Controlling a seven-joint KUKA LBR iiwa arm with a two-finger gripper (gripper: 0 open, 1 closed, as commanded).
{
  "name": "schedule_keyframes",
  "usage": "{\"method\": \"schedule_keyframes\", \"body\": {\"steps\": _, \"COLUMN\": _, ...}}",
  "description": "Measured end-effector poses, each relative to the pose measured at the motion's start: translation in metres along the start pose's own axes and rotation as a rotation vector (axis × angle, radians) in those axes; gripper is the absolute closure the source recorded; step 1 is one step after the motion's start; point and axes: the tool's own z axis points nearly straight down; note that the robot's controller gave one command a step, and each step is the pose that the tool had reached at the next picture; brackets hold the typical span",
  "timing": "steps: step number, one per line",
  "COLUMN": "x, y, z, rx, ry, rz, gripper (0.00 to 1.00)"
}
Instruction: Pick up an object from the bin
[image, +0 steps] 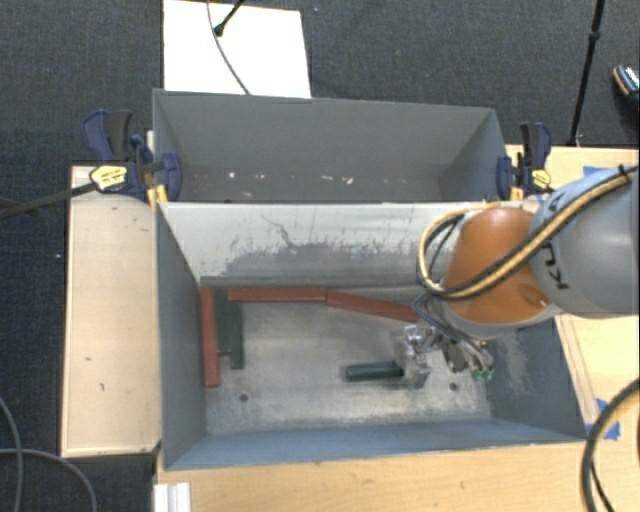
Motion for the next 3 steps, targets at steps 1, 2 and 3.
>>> {"method": "schedule_keyframes", "body": {"steps": 1, "x": -0.02, "y": 0.009, "z": -0.177, "rx": 0.003, "ry": -0.011, "rz": -0.122, "gripper": 1.0}}
{"method": "schedule_keyframes", "body": {"steps": 2, "x": -0.019, "y": -0.019, "z": -0.089, "rx": -0.001, "ry": 0.003, "rz": -0.37, "gripper": 1.0}}
{"method": "schedule_keyframes", "body": {"steps": 3, "x": -0.017, "y": -0.021, "z": -0.199, "rx": 0.005, "ry": -0.011, "rz": -0.415, "gripper": 1.0}}
